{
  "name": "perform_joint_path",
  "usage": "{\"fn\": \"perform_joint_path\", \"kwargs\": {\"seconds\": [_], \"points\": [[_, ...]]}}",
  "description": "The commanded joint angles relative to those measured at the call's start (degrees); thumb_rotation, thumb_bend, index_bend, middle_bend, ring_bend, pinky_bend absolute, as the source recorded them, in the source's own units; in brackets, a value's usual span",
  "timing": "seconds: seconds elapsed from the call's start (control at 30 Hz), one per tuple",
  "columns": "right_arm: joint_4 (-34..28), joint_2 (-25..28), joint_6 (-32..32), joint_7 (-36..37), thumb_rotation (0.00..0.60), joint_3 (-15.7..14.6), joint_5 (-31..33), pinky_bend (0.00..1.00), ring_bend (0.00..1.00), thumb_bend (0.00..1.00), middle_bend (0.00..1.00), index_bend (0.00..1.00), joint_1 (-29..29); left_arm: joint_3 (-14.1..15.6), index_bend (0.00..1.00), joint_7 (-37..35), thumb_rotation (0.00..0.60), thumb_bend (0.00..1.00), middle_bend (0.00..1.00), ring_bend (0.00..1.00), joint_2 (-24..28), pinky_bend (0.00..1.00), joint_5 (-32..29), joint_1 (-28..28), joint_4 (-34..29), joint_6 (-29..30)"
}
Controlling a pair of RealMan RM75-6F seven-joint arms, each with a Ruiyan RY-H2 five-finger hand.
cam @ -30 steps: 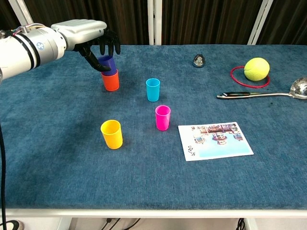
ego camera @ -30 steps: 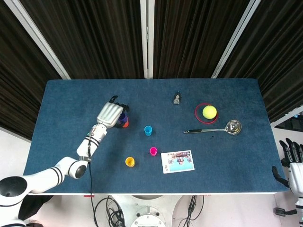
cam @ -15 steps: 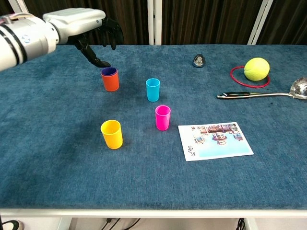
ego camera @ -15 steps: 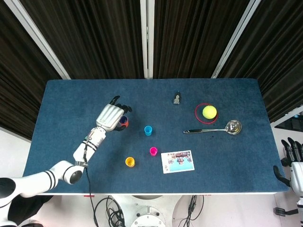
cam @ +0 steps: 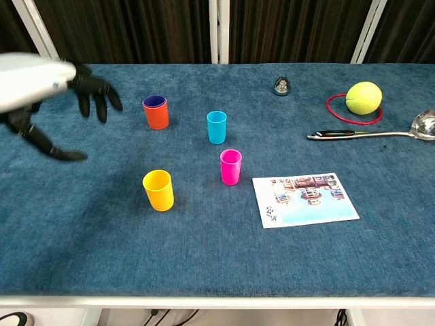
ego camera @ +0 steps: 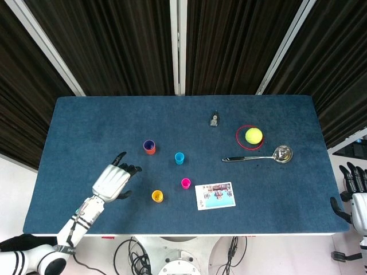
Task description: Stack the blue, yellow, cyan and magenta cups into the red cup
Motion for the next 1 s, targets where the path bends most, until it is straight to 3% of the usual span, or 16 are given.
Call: {"fn": "perform_joint_path", "kwargs": {"seconds": [0.03,0.13,0.47,1.0], "points": [[-0.5,0.2,0.4,-0.4,0.6,-0.1,-0.3,0.0,0.0,0.3,0.0,0.0,-0.2,1.8,0.23,0.6,0.6,0.18,0.32,0.35,-2.2,0.06,1.7,1.1,0.8,-0.5],[-0.8,0.1,0.4,-0.9,0.6,-0.4,-0.5,0.0,0.0,0.3,0.0,0.0,-0.3,1.8,0.17,0.4,0.6,0.18,0.27,0.35,-5.3,0.06,3.9,1.7,3.2,0.2],[-0.4,-0.1,0.9,-0.6,0.6,-0.9,-0.5,0.0,0.0,0.3,0.0,0.0,-0.9,0.0,0.19,1.0,0.6,0.18,0.26,0.33,-13.1,0.05,5.9,0.3,8.8,-2.7],[1.5,-0.3,-0.1,1.8,0.6,-1.0,0.2,0.0,0.0,0.3,0.0,0.0,-0.8,-3.0,0.29,3.7,0.6,0.19,0.29,0.35,-16.8,0.05,3.6,-2.4,12.1,-7.3]]}}
